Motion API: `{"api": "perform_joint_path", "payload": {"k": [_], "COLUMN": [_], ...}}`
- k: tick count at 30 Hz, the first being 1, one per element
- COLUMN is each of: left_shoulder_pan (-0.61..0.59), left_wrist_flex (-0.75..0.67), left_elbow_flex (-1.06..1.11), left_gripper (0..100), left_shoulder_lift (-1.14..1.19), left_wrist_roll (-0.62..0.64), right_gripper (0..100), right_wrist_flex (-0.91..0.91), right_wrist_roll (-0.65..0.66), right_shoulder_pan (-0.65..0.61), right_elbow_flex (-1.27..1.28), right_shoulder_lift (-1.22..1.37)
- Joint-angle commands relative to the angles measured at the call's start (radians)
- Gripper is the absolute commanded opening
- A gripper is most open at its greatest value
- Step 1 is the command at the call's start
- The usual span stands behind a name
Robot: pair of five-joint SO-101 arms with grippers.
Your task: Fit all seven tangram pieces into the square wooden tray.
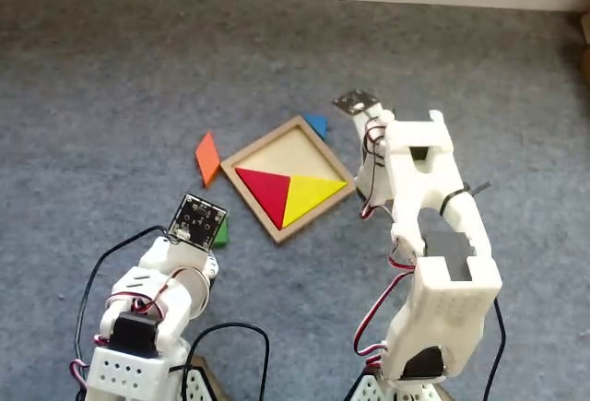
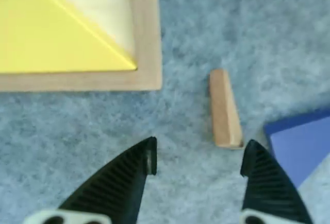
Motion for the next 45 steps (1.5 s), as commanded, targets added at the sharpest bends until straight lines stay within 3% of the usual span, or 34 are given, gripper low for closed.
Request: {"api": "perform_joint_path", "payload": {"k": [1,11,20,27,32,45], "left_shoulder_pan": [-0.002,-0.002,-0.002,-0.002,-0.002,-0.002], "left_wrist_flex": [0.005,0.005,0.005,0.005,0.005,0.005], "left_elbow_flex": [0.019,0.019,0.019,0.019,0.019,0.019], "left_gripper": [1,1,1,1,1,1], "left_shoulder_lift": [-0.016,-0.016,-0.016,-0.016,-0.016,-0.016], "left_wrist_roll": [0.005,0.005,0.005,0.005,0.005,0.005], "right_gripper": [27.8,27.8,27.7,18.8,18.8,23.1], "right_wrist_flex": [-0.048,-0.054,-0.076,-0.058,0.038,0.045], "right_wrist_roll": [0.02,0.021,0.077,0.078,0.137,0.167], "right_shoulder_pan": [-0.01,-0.012,-0.004,0.031,0.036,0.036], "right_elbow_flex": [-0.001,-0.005,-0.061,-0.093,-0.096,-0.096], "right_shoulder_lift": [-0.064,-0.053,0.125,0.136,0.136,0.139]}}
